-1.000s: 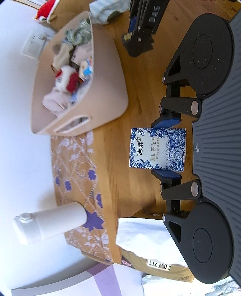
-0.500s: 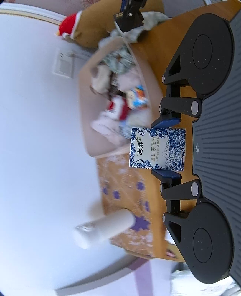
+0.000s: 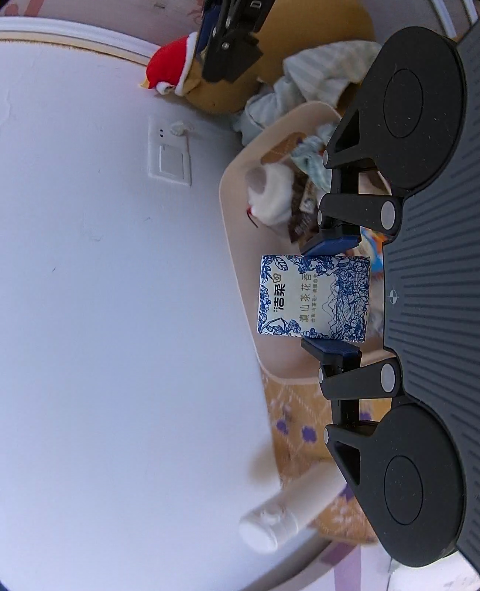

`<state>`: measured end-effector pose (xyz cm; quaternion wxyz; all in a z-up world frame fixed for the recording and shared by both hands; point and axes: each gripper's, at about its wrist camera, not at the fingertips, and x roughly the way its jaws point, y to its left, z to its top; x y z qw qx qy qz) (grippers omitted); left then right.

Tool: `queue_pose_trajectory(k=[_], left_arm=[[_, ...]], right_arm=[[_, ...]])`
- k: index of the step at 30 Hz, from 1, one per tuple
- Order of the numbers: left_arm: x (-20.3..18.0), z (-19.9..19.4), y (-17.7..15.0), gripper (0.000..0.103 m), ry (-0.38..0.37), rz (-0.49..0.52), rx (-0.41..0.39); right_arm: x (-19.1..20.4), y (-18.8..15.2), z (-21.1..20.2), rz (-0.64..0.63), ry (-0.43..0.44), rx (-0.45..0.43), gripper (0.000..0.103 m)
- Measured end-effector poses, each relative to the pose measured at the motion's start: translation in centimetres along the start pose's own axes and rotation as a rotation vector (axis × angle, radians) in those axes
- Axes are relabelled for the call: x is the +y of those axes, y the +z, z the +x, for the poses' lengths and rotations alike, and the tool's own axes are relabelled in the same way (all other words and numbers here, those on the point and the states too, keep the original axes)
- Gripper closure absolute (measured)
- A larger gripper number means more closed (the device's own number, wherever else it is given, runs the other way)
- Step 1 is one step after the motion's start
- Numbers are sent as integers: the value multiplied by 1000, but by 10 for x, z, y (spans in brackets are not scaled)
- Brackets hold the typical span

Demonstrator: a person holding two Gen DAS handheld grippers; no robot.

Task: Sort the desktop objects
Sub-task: 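Carry the tissue pack and black box into the basket and release both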

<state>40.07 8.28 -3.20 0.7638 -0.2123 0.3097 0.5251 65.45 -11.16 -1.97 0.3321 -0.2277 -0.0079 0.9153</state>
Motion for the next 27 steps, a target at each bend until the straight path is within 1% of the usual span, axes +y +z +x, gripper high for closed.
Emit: queue_pose_trajectory(k=[4, 7, 12, 17, 19, 20, 21, 23, 24, 25, 26, 27], left_arm=[[-10, 27, 8, 56, 3, -11, 37], [-14, 48, 10, 56, 9, -23, 101], [-18, 74, 3, 56, 18, -35, 186], [-18, 76, -4, 55, 21, -28, 229], [-19, 76, -5, 49, 19, -30, 240], [-20, 74, -5, 39, 27, -32, 240], [-21, 72, -5, 33, 31, -28, 232], [-22, 66, -6, 29, 23, -7, 213], [-23, 63, -7, 29, 22, 5, 210], [-24, 61, -7, 29, 27, 14, 209], [-25, 59, -8, 29, 8, 50, 207], [-26, 57, -8, 29, 11, 54, 207]], right_arm=[[-1, 13, 25, -33, 8, 15, 73], [2, 11, 42, -54, 28, 51, 73], [10, -3, 74, -49, 77, 145, 73], [11, -20, 100, -21, 131, 269, 73], [11, -24, 106, -21, 139, 301, 73], [11, -25, 108, -23, 142, 312, 63], [9, -26, 109, -23, 142, 317, 63], [7, -29, 107, -25, 144, 325, 57], [8, -29, 104, -29, 149, 327, 55], [7, -28, 102, -34, 153, 327, 49], [8, -26, 101, -39, 158, 325, 40], [7, -25, 97, -39, 163, 322, 36]])
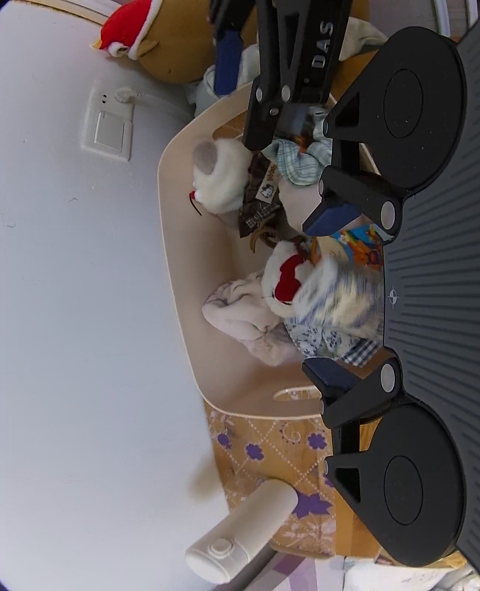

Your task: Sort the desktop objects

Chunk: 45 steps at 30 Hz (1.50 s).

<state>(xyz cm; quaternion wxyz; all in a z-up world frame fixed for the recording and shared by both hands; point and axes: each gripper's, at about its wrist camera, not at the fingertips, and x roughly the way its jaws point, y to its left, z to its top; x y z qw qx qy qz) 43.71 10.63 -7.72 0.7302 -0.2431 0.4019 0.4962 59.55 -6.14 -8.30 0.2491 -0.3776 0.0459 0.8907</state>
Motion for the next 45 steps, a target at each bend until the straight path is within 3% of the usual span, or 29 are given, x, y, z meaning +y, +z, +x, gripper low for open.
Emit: queue_pose_trajectory(k=[4, 7, 8, 15, 26, 35, 45], left_arm=[[1, -8, -4, 28, -10, -46, 17], [2, -16, -7, 28, -11, -63, 23], [2, -19, -8, 28, -8, -69, 20], [2, -43, -14, 28, -14, -89, 2], [2, -90, -45, 28, 31, -15, 7], [15, -152, -90, 28, -8, -37, 4], [27, -232, -155, 28, -26, 14, -18]], right_arm=[[-1, 2, -10, -17, 15, -5, 22], [-4, 2, -18, -7, 18, 7, 2], [-5, 1, -21, 0, 16, 6, 0], [-11, -1, -41, 15, -1, 22, 0], [7, -14, -88, -50, -32, 44, 0], [41, -47, -156, -26, -14, 45, 0], [70, -93, -236, 48, 0, 19, 0]])
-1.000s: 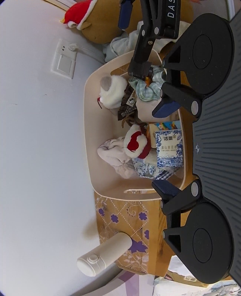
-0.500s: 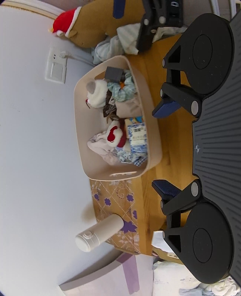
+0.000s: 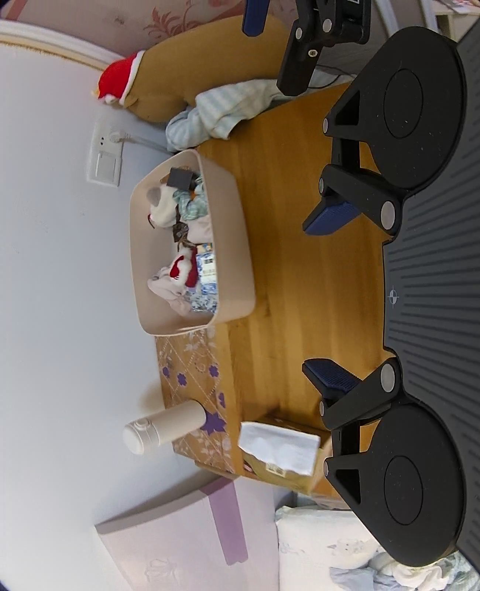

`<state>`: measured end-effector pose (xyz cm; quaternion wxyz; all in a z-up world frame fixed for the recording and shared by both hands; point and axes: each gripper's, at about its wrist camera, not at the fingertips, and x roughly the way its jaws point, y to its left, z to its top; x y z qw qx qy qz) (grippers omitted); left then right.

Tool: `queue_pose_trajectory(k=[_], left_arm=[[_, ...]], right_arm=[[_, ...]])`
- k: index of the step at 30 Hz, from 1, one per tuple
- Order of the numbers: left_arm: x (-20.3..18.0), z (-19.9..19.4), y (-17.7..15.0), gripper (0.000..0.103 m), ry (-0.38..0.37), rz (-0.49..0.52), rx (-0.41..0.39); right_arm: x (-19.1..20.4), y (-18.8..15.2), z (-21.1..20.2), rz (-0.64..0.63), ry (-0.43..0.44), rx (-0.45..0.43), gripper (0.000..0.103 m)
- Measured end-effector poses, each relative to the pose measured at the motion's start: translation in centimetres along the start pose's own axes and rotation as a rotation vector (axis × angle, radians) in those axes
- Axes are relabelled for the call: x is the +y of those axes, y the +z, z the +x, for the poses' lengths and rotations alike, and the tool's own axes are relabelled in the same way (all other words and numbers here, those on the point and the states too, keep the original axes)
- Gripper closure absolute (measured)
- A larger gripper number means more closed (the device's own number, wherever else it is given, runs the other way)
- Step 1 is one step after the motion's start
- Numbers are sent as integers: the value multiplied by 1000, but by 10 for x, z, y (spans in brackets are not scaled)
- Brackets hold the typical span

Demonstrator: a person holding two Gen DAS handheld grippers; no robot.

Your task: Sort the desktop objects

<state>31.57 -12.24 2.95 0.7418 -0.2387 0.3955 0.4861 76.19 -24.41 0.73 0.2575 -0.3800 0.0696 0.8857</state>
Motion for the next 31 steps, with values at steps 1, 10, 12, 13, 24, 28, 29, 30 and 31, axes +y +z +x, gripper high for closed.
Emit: queue_pose_trajectory(k=[1, 10, 12, 13, 24, 28, 29, 30, 31], left_arm=[[2, -9, -7, 28, -4, 0, -5], [16, -70, -62, 28, -42, 14, -9], [20, -79, -73, 28, -51, 16, -1], [22, -83, -79, 28, -54, 21, 2], [34, -129, -119, 27, -88, 33, -9], [40, -139, -126, 25, -89, 18, -15], [41, -141, -127, 24, -83, 11, -22], [43, -143, -127, 24, -82, 3, -25], [46, -144, -126, 24, -87, -8, -25]], right_arm=[[2, -5, -6, 2, -2, -1, 0], [15, -53, -70, 28, -3, -7, 0], [17, -62, -85, 36, -4, -15, 0], [18, -66, -92, 39, -3, -15, 0], [29, -107, -138, 84, 2, -2, 0], [33, -111, -151, 68, -4, -9, 0], [34, -111, -153, 61, -10, -12, 0], [35, -111, -155, 54, -15, -15, 0], [36, -111, -156, 51, -17, -17, 0]])
